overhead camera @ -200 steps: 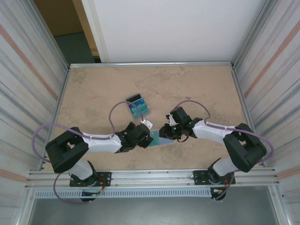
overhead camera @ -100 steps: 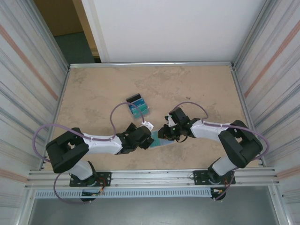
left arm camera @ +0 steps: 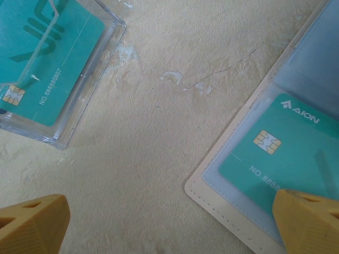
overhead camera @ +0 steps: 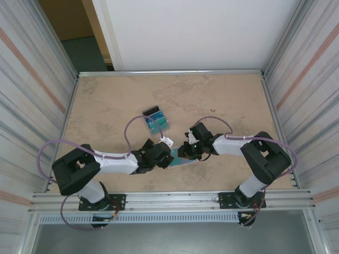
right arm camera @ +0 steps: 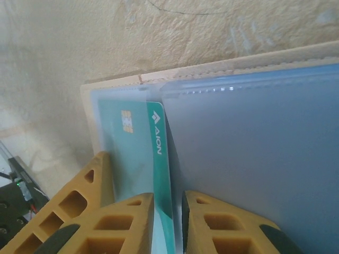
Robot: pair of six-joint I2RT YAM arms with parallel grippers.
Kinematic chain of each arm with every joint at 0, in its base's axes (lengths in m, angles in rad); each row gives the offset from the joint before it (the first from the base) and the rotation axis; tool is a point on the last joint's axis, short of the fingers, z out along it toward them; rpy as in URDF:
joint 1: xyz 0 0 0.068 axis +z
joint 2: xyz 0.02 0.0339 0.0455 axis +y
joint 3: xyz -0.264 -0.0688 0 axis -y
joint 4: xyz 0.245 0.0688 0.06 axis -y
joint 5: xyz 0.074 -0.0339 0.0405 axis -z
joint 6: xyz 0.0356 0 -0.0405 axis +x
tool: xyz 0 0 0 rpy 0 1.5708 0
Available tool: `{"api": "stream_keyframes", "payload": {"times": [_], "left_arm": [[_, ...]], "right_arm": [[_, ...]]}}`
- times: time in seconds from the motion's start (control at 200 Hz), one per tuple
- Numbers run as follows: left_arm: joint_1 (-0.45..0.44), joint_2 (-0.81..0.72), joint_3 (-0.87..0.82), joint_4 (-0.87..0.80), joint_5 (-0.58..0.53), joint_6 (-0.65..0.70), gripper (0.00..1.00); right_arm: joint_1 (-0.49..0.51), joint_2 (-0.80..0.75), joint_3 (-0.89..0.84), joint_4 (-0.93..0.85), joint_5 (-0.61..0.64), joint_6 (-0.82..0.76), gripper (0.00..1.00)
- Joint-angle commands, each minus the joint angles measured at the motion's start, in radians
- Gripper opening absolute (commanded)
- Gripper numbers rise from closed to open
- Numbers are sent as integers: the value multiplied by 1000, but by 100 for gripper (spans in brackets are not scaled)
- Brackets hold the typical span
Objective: Take the credit cards out of the card holder
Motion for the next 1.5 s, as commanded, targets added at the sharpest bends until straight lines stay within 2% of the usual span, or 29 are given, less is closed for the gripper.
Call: {"api": "stream_keyframes", "payload": {"times": [0.0, 0.246, 0.371, 0.687, 0.772, 1.278, 1.493], "left_arm": [[-11, 26, 1, -55, -19, -4, 99], [-12, 33, 4, -57, -19, -3, 99], [-11, 31, 4, -58, -20, -3, 99], [-12, 33, 5, -64, -24, 1, 99], [-12, 36, 7, -67, -26, 3, 99], [-13, 41, 11, -78, -32, 7, 99], [-12, 37, 7, -80, -35, 13, 99]], "right_arm": [[-2, 20, -17, 48, -43, 29, 21], [-8, 9, -31, 77, -63, 37, 20], [-19, -7, -39, 78, -66, 37, 14], [-40, -30, -60, 84, -66, 39, 12], [-45, -37, -66, 90, -74, 39, 8], [-74, -52, -124, 221, -158, 92, 12], [-81, -55, -128, 224, -158, 92, 6]]}}
